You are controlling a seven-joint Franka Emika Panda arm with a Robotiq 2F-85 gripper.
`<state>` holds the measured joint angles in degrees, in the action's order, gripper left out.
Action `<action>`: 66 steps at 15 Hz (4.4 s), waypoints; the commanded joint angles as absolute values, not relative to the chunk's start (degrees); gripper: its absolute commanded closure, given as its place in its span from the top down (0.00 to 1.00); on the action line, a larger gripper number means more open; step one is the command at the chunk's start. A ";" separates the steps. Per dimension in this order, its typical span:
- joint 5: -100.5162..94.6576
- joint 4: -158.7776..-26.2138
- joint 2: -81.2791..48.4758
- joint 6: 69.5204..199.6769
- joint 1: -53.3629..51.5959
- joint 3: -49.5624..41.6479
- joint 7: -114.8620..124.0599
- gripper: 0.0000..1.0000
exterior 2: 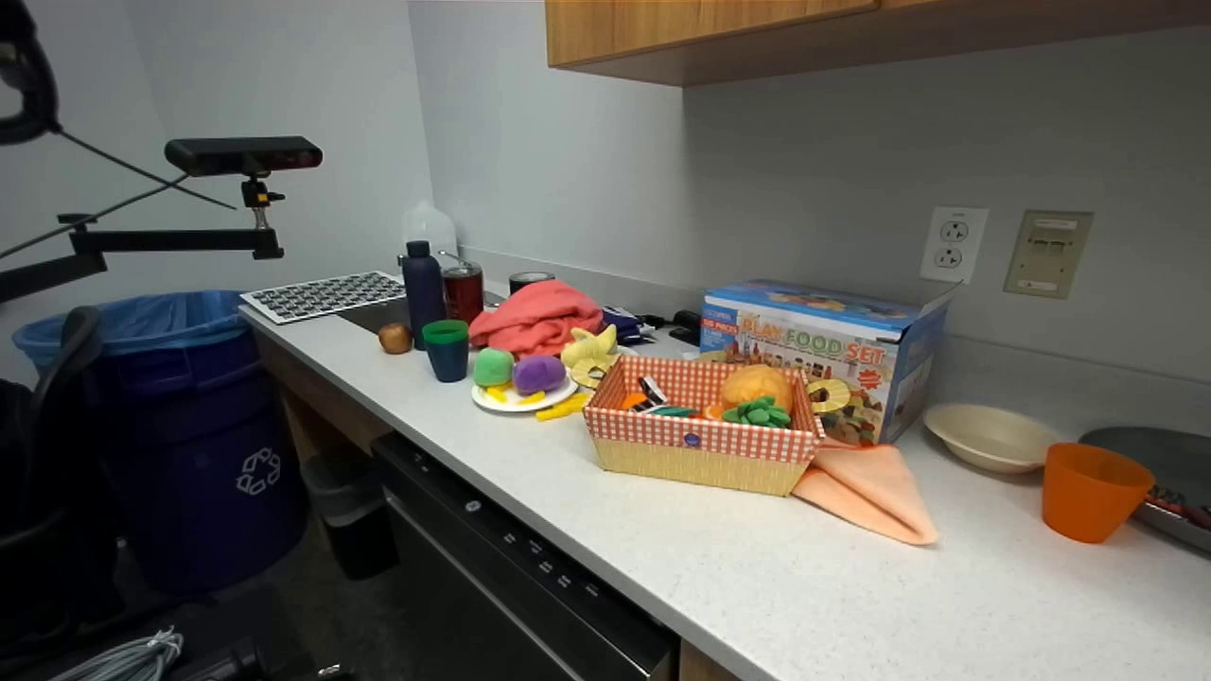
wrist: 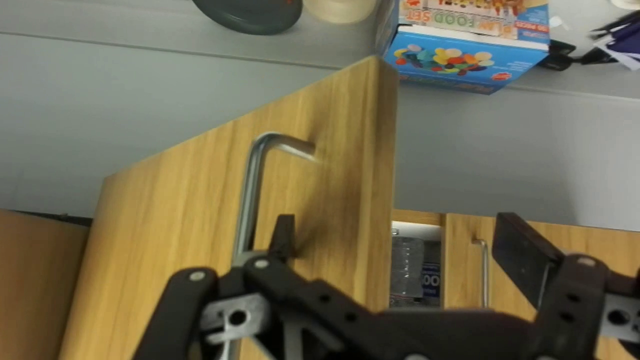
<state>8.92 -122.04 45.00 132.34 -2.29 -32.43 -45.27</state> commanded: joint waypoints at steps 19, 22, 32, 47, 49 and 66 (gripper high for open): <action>25.16 -128.39 49.62 130.98 -13.49 -28.59 -55.47 1.00; 21.58 -127.47 49.88 131.12 -10.33 -27.97 -56.03 1.00; 18.75 -126.57 49.05 136.47 -8.80 -28.64 -56.09 1.00; 22.49 -125.22 42.50 142.94 -11.96 -31.60 -55.55 1.00; 24.30 -124.56 41.48 144.65 -13.94 -31.88 -56.00 1.00; 44.71 -114.43 30.90 159.45 -38.31 -41.69 -60.13 1.00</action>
<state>40.58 -117.76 31.45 160.99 -35.22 -39.45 -57.56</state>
